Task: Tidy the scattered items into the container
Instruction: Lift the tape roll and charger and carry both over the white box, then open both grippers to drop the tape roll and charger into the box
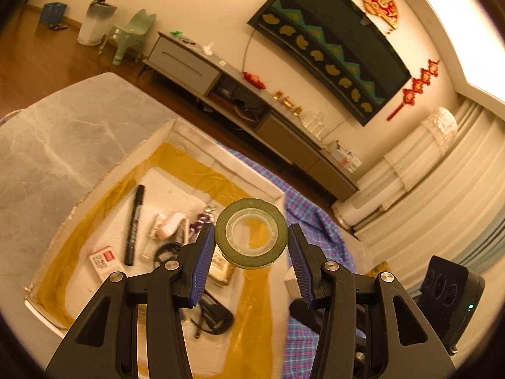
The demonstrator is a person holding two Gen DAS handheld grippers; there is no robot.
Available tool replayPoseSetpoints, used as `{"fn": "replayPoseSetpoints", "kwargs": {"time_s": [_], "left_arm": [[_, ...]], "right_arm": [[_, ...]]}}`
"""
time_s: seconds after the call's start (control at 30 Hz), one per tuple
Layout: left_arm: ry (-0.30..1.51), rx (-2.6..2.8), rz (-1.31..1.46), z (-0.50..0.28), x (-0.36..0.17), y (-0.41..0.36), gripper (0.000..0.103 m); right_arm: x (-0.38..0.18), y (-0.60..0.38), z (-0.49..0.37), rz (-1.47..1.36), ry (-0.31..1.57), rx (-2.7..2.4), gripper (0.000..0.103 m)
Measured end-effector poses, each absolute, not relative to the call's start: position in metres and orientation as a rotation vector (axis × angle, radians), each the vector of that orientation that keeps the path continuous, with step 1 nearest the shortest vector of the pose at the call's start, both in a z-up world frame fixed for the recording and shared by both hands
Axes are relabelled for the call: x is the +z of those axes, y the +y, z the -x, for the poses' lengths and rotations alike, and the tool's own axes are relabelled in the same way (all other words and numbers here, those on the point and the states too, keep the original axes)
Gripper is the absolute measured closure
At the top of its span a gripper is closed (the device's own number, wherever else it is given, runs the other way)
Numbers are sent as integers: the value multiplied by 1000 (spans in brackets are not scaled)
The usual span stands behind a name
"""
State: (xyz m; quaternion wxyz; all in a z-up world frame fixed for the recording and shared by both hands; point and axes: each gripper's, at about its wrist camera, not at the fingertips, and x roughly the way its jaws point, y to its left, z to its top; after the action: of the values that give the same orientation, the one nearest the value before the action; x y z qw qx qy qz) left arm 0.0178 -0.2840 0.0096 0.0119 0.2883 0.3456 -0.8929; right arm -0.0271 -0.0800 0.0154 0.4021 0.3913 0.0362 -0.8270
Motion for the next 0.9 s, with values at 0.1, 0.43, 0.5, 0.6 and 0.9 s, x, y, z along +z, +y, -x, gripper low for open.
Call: {"fn": "replayPoseSetpoints", "kwargs": {"time_s": [0.1,0.43,0.5,0.6,0.9], "left_arm": [[1099,-2749,-926,-14,1,-293,54],[1110,-2697,-995,-4,-17,-303,54],[1108,-2693,-1011,-2,-20,-303,54],[1102,-2695,-1024,0,-22,-303,54],[1079,-2640,-1070,5,-36,-316,54]], "right_arm": [[13,-88,35,-1005,89,-2088,67],[6,-107,56,-1052,75,-2080,67],[4,-109,60,-1061,75,-2081,67],[1,-115,64,-1080,75,-2081,67],[-5,-132,72,-1115,117,-2102,67]]}}
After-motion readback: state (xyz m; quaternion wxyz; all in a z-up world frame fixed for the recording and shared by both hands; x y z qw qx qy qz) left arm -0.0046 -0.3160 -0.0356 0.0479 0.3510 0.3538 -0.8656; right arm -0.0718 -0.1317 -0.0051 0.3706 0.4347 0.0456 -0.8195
